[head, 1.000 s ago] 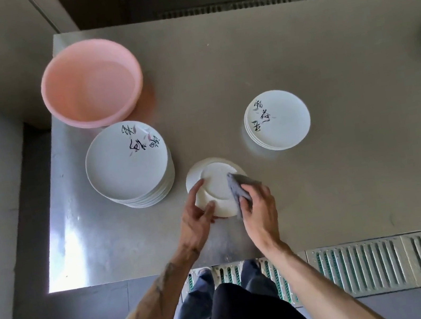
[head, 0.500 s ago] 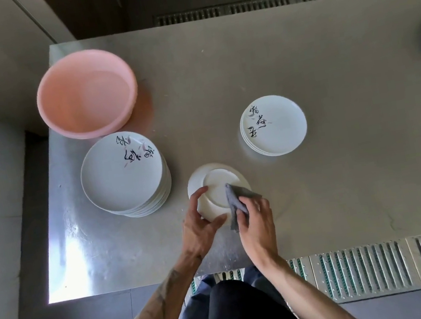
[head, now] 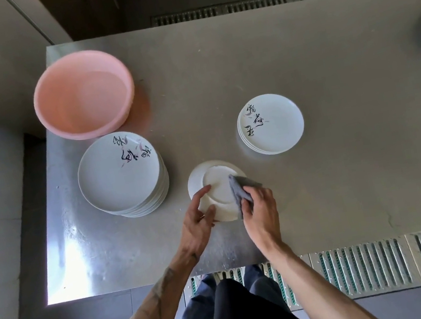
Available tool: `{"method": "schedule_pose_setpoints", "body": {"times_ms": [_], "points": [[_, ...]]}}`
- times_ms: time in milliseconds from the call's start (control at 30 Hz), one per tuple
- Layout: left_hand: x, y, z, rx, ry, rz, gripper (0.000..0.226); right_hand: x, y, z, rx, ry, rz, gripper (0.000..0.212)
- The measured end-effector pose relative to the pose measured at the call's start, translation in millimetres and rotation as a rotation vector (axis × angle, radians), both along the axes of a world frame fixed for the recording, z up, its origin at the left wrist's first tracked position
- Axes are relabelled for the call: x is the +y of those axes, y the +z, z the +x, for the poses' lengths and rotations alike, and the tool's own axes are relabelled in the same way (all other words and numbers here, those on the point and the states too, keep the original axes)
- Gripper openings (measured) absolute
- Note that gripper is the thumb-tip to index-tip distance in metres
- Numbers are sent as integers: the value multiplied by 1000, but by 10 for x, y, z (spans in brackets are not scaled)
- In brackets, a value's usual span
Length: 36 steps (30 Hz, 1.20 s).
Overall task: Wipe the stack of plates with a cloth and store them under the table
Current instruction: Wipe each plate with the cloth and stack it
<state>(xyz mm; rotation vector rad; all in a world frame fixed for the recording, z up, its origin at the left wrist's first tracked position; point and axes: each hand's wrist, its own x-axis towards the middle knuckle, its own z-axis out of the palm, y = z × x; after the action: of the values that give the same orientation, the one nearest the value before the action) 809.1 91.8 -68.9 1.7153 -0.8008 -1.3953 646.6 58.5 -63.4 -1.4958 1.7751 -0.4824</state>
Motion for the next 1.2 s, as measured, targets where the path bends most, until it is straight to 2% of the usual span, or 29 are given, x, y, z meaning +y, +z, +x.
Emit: {"method": "schedule_pose_setpoints", "body": {"times_ms": [167, 300, 400, 500, 633, 867, 967, 1067, 1200], "points": [[22, 22, -74, 67, 6, 10, 55, 317, 113, 199, -22, 80, -59, 27], [29, 20, -49, 93, 88, 34, 34, 27, 49, 61, 12, 88, -23, 26], [-20, 25, -70, 31, 102, -4, 19, 34, 66, 107, 17, 62, -5, 26], [-9, 15, -95, -2, 49, -31, 24, 265, 90, 204, -31, 89, -49, 31], [-4, 46, -73, 59, 11, -8, 48, 23, 44, 37, -15, 64, -6, 27], [0, 39, -148, 87, 118, -25, 35, 252, 155, 153, 34, 164, -54, 29], [28, 31, -137, 100, 145, -3, 37, 54, 110, 64, 39, 130, 2, 28], [1, 26, -103, 27, 79, -1, 36, -16, 105, 33, 32, 60, 7, 26], [-15, 33, -67, -16, -10, -1, 49, 313, 169, 183, -15, 100, -41, 30]]}}
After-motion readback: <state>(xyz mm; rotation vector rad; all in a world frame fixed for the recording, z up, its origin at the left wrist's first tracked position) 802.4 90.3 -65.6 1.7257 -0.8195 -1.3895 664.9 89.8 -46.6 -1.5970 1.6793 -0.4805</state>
